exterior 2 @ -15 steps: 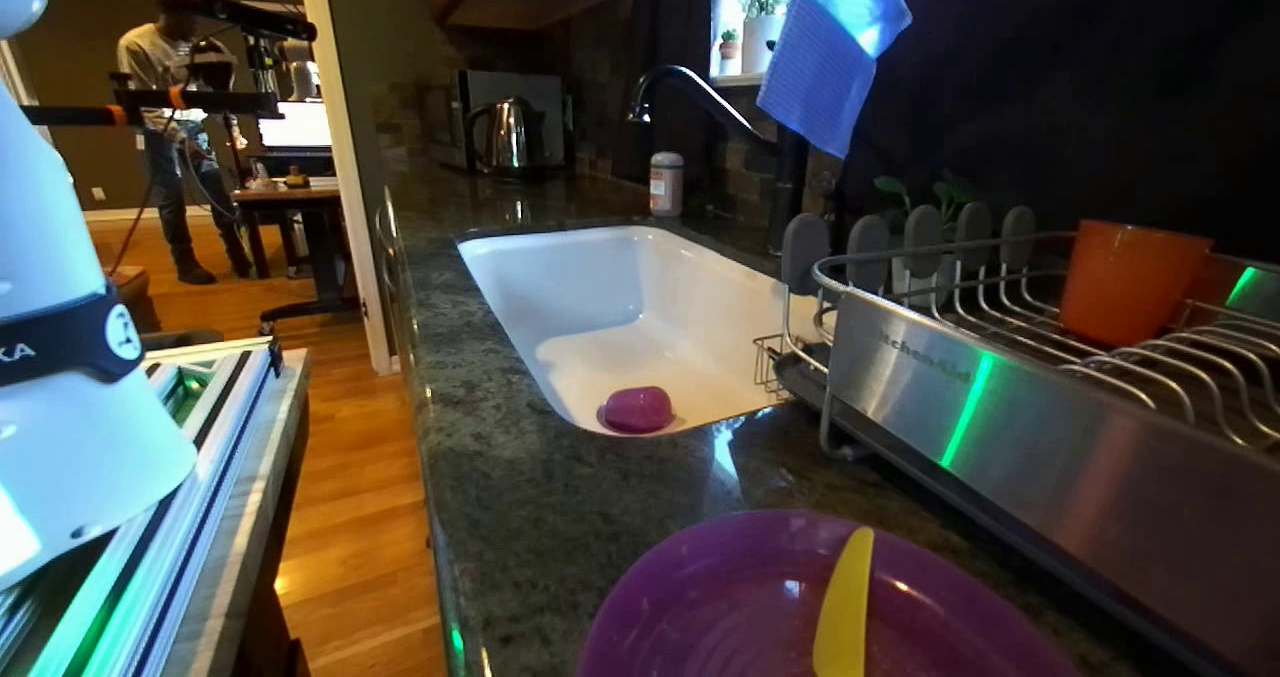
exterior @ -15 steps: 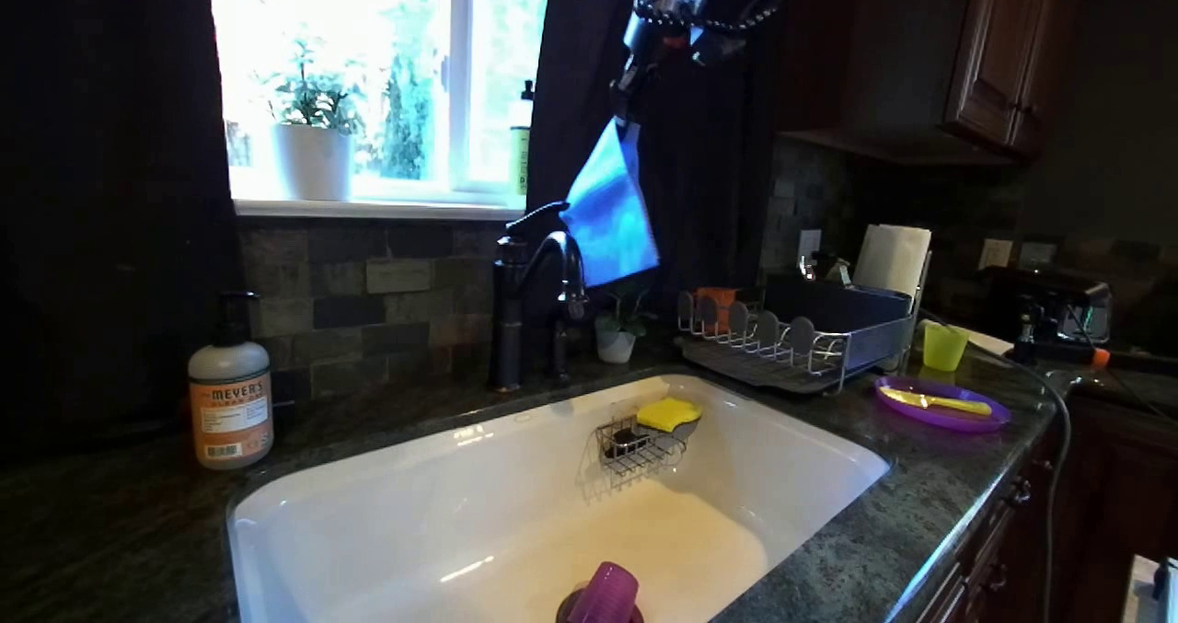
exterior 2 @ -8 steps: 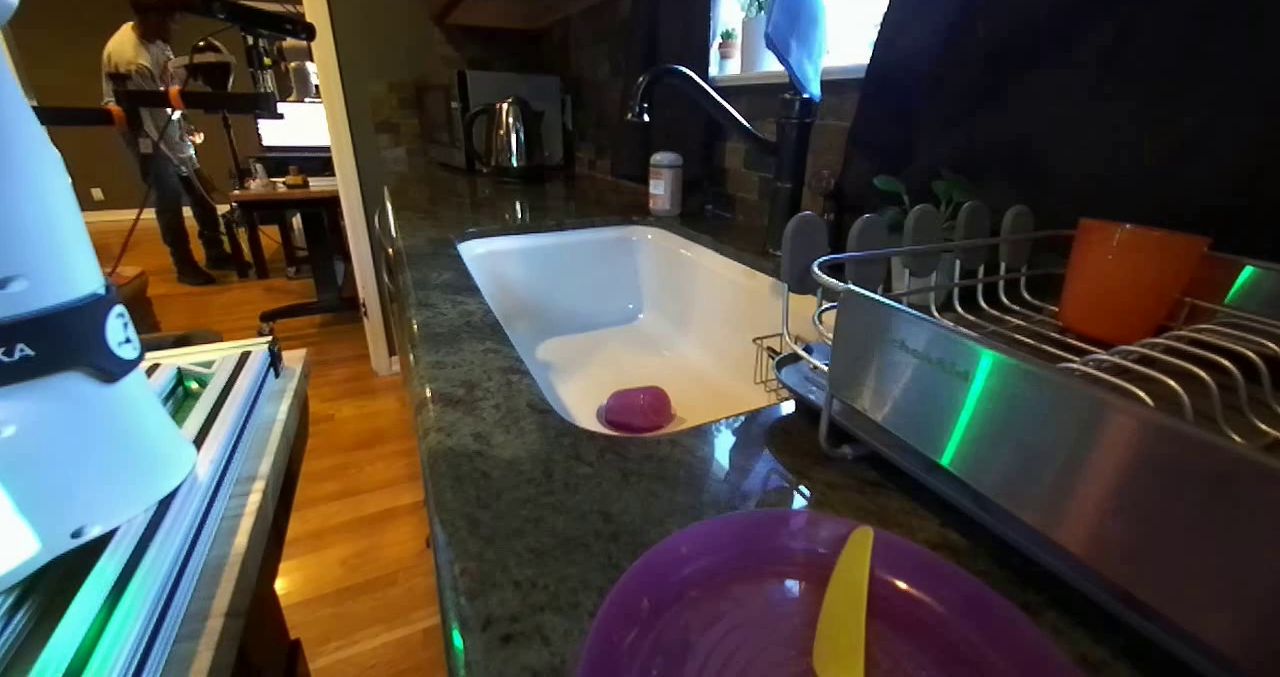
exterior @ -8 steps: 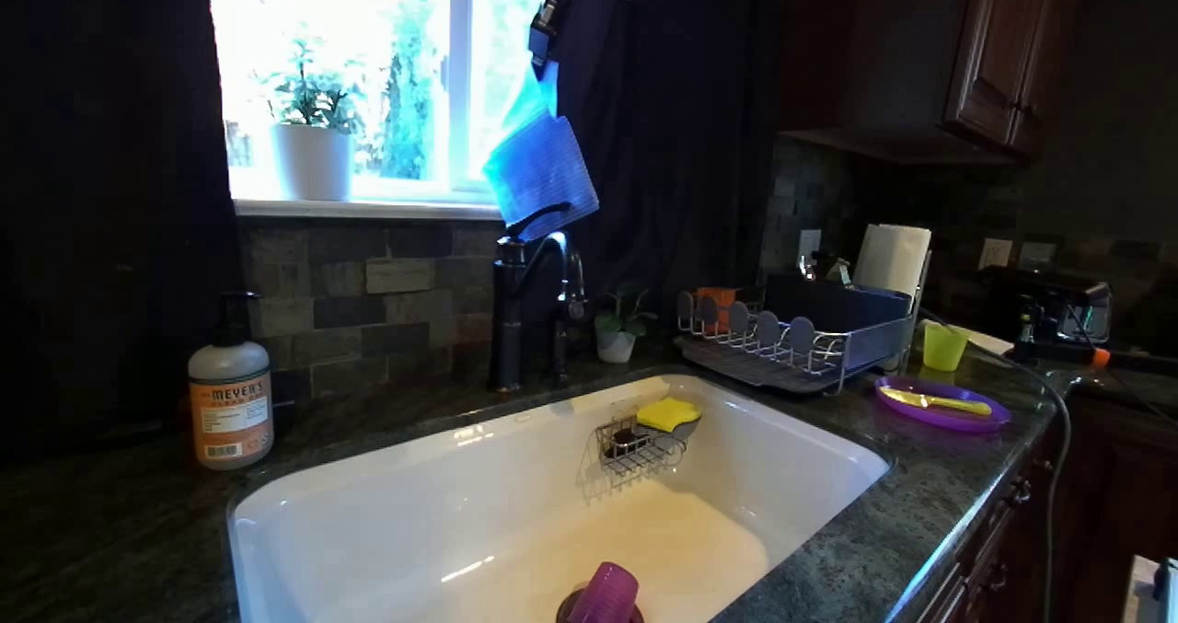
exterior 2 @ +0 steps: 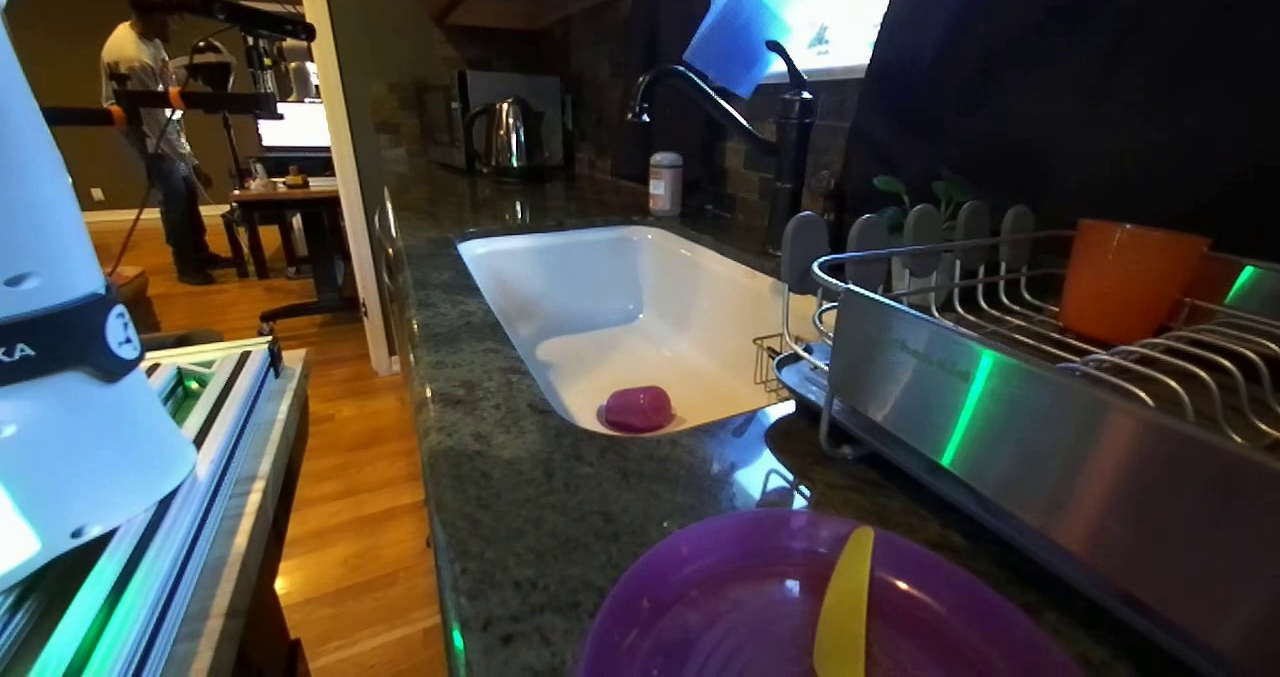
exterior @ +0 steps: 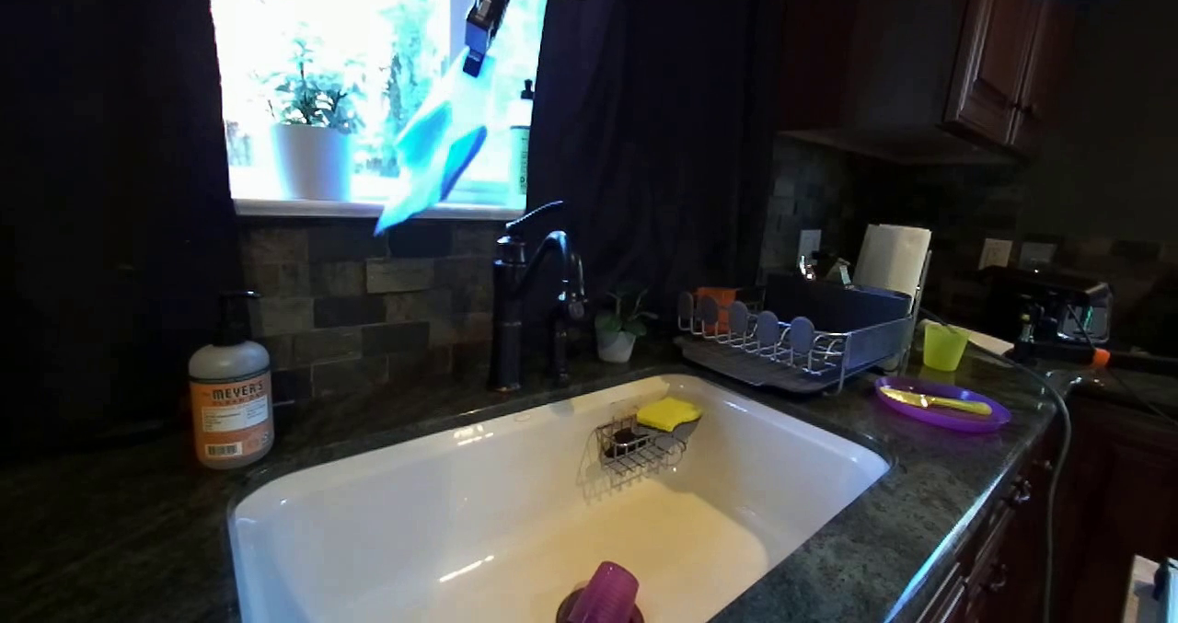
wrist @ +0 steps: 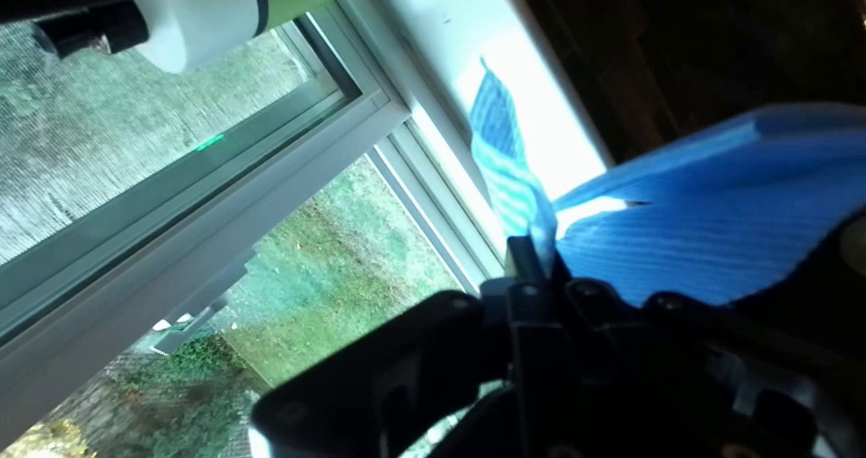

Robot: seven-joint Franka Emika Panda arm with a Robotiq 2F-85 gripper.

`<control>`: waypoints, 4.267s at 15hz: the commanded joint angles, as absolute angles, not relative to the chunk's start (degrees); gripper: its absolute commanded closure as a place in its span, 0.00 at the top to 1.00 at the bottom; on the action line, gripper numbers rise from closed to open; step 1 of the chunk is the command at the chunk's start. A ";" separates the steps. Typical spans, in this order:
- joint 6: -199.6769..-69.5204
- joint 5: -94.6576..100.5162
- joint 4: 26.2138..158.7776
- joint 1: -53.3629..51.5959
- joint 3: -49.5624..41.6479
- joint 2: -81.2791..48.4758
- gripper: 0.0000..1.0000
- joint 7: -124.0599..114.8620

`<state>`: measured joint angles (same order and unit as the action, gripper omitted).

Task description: Put the blue object over the tap nozzle

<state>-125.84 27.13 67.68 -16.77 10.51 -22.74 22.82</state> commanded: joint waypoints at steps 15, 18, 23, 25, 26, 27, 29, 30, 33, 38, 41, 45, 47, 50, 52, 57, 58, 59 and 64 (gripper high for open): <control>-124.01 37.28 96.15 -26.32 7.92 -3.80 0.00 -20.16; -114.23 39.68 99.73 -26.05 13.45 -0.38 0.00 -32.49; -113.87 37.81 98.39 -24.11 16.58 -1.77 0.01 -30.66; -115.57 37.33 99.88 -23.09 16.00 -1.13 0.00 -30.33; -114.62 37.59 100.49 -22.82 16.18 -0.34 0.00 -30.75; -114.08 37.22 101.86 -22.78 16.55 1.38 0.00 -31.72; -113.21 36.86 105.55 -22.93 17.47 4.93 0.00 -33.27; -112.78 36.39 107.90 -22.97 18.09 7.12 0.00 -34.69; -109.71 34.54 115.11 -23.06 21.20 14.67 0.00 -40.50; -105.24 31.26 127.06 -21.53 23.42 28.93 0.00 -47.85; -107.70 31.70 129.88 -19.15 21.95 32.05 0.00 -45.72; -105.56 31.81 126.84 -17.59 24.72 30.33 0.01 -45.36; -105.53 31.87 126.67 -17.60 25.15 29.96 0.01 -45.41; -109.98 32.88 123.85 -16.53 23.29 27.23 0.00 -40.63; -112.03 32.21 120.56 -15.07 23.55 24.58 0.00 -38.22; -120.26 32.98 112.63 -12.56 24.05 17.13 0.00 -30.88; -120.87 32.18 110.89 -12.86 24.43 15.49 0.00 -29.49; -122.21 31.15 109.44 -13.59 24.64 13.85 0.00 -27.90; -131.21 24.05 103.56 -16.73 24.65 7.15 0.00 -18.15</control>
